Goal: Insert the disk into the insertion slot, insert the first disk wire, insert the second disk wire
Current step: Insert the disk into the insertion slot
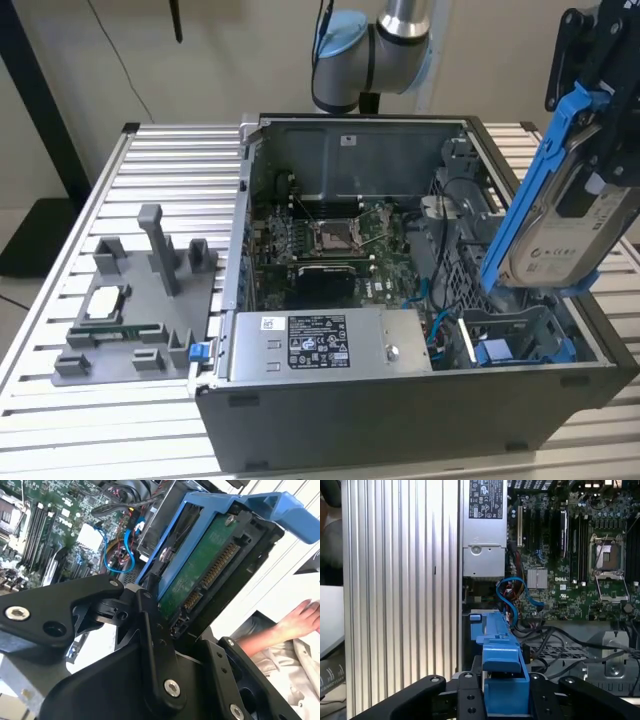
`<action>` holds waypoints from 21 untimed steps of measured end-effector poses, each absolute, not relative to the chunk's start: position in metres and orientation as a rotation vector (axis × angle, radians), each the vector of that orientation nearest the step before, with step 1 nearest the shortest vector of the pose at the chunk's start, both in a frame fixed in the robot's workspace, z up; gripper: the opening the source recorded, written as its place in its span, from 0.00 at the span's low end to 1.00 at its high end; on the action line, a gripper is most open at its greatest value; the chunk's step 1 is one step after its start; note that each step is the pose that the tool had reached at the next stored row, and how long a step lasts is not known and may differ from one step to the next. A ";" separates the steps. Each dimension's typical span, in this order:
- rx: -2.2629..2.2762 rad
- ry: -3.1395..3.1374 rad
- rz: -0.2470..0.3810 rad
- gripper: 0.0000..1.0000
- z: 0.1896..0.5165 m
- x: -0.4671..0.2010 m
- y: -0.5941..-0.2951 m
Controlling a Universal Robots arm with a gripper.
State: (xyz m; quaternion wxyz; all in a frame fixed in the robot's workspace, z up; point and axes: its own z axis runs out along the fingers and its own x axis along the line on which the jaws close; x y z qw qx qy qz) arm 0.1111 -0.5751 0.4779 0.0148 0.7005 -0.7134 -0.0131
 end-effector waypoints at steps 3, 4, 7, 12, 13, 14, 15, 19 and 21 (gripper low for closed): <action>2.181 -2.221 -0.042 0.00 0.472 0.111 -0.575; 2.181 -2.221 -0.042 0.00 0.471 0.111 -0.575; 2.181 -2.221 -0.042 0.00 0.465 0.111 -0.575; 2.181 -2.222 -0.042 0.00 0.456 0.111 -0.575; 2.181 -2.221 -0.042 0.00 0.454 0.112 -0.575; 2.182 -2.221 -0.042 0.00 0.452 0.112 -0.575; 2.182 -2.220 -0.042 0.00 0.450 0.113 -0.575; 2.185 -2.218 -0.041 0.00 0.443 0.115 -0.575; 2.186 -2.218 -0.041 0.00 0.440 0.115 -0.575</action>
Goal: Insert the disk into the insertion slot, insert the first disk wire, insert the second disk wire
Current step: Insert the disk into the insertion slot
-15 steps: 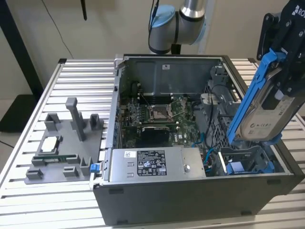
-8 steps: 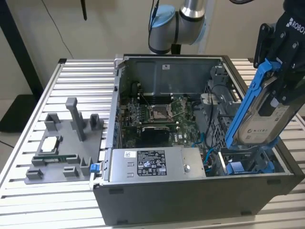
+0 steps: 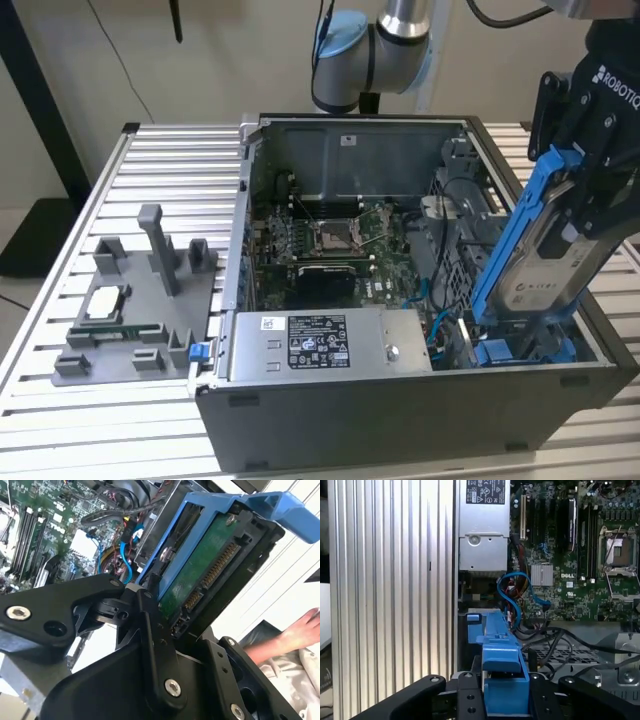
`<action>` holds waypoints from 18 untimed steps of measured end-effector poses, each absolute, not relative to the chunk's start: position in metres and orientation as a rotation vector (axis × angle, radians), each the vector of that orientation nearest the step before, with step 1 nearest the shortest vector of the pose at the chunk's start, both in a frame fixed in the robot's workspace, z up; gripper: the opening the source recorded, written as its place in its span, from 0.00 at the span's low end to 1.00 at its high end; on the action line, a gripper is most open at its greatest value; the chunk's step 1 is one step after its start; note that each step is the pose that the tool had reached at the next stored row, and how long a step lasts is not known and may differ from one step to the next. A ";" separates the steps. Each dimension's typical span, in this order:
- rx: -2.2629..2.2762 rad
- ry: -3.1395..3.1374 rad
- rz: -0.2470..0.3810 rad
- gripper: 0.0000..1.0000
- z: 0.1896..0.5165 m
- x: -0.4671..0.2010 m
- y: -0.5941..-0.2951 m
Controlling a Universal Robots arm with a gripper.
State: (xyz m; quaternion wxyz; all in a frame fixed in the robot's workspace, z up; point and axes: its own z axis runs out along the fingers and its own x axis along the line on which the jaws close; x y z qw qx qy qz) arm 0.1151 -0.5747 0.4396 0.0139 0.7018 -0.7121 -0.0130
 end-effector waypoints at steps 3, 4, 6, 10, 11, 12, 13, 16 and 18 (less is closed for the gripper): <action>2.187 -2.217 -0.040 0.00 0.434 0.116 -0.575; 2.187 -2.216 -0.040 0.00 0.432 0.116 -0.575; 2.188 -2.216 -0.040 0.00 0.429 0.116 -0.575; 2.193 -2.217 -0.036 0.00 0.424 0.117 -0.573; 2.195 -2.218 -0.034 0.00 0.423 0.117 -0.573; 2.196 -2.218 -0.032 0.00 0.421 0.116 -0.573; 2.198 -2.219 -0.031 0.00 0.420 0.117 -0.573; 2.203 -2.221 -0.026 0.00 0.417 0.117 -0.572; 2.205 -2.223 -0.024 0.00 0.415 0.117 -0.571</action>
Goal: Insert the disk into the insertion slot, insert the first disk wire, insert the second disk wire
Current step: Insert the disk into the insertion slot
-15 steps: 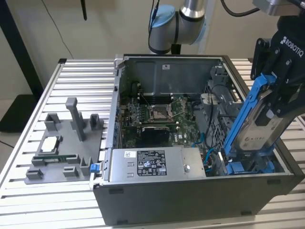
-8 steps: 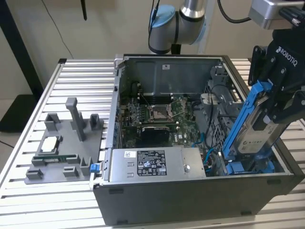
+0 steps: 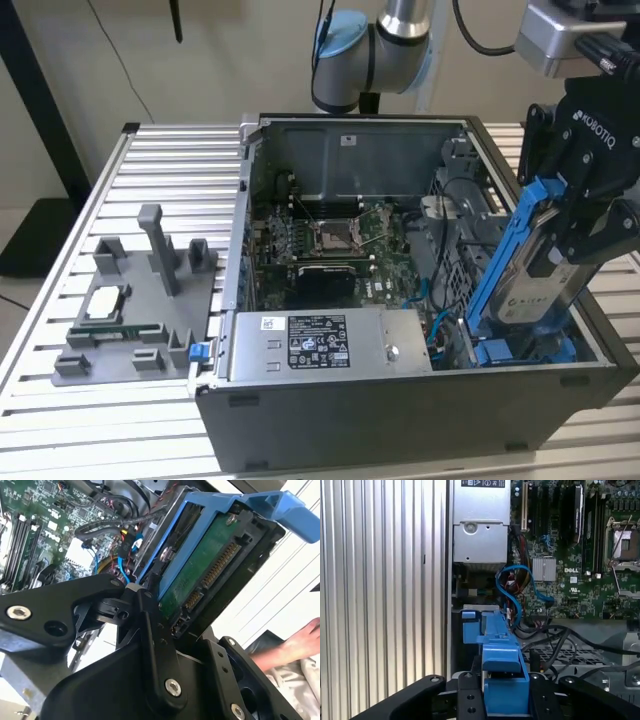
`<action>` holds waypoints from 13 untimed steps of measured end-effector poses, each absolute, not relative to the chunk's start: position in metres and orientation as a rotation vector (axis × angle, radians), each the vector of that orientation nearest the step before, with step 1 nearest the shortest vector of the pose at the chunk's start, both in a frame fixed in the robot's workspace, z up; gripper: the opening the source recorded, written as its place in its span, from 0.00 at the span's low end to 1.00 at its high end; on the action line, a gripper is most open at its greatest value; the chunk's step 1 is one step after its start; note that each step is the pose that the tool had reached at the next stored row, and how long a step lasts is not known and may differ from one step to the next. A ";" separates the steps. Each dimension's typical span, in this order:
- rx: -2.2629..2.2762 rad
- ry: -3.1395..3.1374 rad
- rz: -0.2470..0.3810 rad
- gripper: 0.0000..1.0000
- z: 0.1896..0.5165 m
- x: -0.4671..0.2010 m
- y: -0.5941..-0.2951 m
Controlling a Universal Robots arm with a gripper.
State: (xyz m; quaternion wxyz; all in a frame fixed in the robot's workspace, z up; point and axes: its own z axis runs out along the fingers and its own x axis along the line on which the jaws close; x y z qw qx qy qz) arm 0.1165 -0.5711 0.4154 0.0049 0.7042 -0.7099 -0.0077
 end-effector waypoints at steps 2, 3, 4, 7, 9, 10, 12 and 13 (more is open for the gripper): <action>2.208 -2.226 -0.023 0.00 0.414 0.117 -0.570; 2.209 -2.227 -0.023 0.00 0.413 0.116 -0.570; 2.210 -2.228 -0.024 0.00 0.412 0.117 -0.569; 2.210 -2.228 -0.025 0.00 0.410 0.116 -0.569; 2.210 -2.228 -0.025 0.00 0.409 0.116 -0.569; 2.210 -2.228 -0.026 0.00 0.408 0.116 -0.569; 2.207 -2.225 -0.033 0.00 0.408 0.117 -0.569; 2.207 -2.225 -0.035 0.00 0.408 0.116 -0.569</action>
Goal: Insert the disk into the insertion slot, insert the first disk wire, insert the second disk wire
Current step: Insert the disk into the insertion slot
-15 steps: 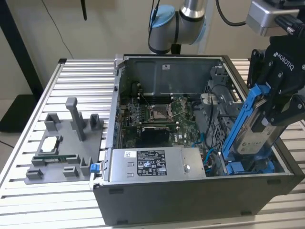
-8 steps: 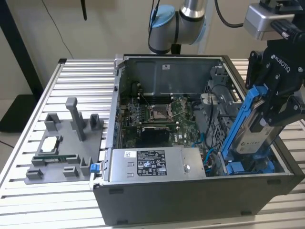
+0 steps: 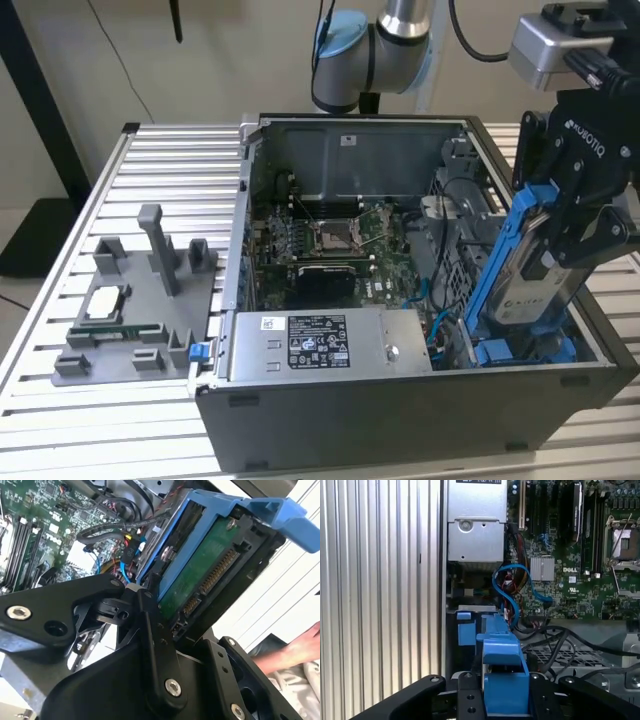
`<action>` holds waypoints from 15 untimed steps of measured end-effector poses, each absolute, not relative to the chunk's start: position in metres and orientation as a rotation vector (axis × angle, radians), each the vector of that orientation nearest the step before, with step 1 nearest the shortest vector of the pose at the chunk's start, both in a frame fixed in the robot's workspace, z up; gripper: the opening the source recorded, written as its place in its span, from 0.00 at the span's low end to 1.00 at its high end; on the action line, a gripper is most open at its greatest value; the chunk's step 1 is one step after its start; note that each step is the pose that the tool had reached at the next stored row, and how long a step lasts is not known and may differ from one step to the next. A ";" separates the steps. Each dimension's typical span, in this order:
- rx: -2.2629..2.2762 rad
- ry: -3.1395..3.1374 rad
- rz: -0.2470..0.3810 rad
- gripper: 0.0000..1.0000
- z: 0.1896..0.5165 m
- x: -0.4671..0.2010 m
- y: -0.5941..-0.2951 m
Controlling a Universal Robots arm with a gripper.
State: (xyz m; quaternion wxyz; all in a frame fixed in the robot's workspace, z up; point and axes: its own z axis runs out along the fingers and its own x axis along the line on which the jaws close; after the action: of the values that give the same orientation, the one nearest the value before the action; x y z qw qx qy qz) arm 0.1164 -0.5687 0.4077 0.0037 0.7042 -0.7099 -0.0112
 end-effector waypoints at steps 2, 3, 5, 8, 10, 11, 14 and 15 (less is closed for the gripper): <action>2.207 -2.225 -0.040 0.00 0.408 0.117 -0.569; 2.207 -2.224 -0.045 0.00 0.408 0.117 -0.569; 2.203 -2.220 -0.056 0.00 0.410 0.117 -0.571; 2.198 -2.216 -0.071 0.00 0.411 0.118 -0.572; 2.194 -2.213 -0.078 0.00 0.409 0.120 -0.572; 2.193 -2.211 -0.079 0.00 0.408 0.121 -0.572; 2.193 -2.211 -0.082 0.00 0.406 0.125 -0.572; 2.193 -2.211 -0.084 0.00 0.405 0.127 -0.572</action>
State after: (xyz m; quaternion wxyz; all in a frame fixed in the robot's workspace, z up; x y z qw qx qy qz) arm 0.1267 -0.5722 0.4054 0.0131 0.7038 -0.7098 -0.0269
